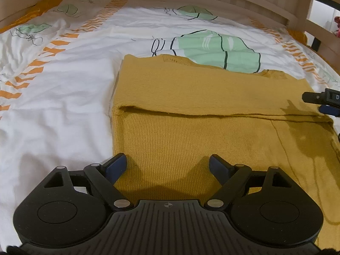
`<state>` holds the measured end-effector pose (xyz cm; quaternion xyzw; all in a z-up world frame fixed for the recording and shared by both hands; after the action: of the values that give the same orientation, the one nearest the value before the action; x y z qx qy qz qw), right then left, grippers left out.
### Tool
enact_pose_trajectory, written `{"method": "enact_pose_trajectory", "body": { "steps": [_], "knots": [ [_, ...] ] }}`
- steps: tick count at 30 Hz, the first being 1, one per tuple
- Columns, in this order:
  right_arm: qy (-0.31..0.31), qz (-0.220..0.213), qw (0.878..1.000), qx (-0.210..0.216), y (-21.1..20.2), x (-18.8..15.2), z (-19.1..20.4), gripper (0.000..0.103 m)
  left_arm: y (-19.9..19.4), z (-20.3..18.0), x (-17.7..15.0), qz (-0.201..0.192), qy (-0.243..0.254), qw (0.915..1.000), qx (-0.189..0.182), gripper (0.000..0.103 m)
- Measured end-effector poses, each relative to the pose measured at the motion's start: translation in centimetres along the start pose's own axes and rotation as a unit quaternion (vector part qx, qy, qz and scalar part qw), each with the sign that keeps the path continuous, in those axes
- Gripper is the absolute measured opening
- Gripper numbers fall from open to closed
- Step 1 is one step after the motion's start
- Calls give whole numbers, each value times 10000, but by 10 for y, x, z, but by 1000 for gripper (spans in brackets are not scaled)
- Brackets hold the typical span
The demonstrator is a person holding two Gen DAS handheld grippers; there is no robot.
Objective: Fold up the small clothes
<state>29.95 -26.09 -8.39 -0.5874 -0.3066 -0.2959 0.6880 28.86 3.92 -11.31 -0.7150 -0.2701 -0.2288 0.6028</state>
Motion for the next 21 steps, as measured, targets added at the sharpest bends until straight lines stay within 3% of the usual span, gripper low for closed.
{"method": "enact_pose_trajectory", "body": {
  "steps": [7,12,21],
  "knots": [
    [153,101,9998,42,-25,-3,-2,102,-1,-1,2,113,84,9999,-43,84],
    [245,162,9995,85,-52,-17,2,102,-9,1,7,155,-186,9996,-159,83],
    [317,-6,9994,117,-114,-40,17,102,-51,-4,4,-211,-155,9994,-219,82]
  ]
}}
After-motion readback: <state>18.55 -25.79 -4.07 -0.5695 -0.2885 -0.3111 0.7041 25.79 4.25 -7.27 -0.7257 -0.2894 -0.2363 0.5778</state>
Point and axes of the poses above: each gripper's, at about its wrist camera, not at the fingertips, and y roughly the way its jaws point, z to its left, x to its top, the point moved 1 cm from there along y, roughly the way its jaws point, and after that the axes turned 8 degrees about -y, right-handed, at the moved point
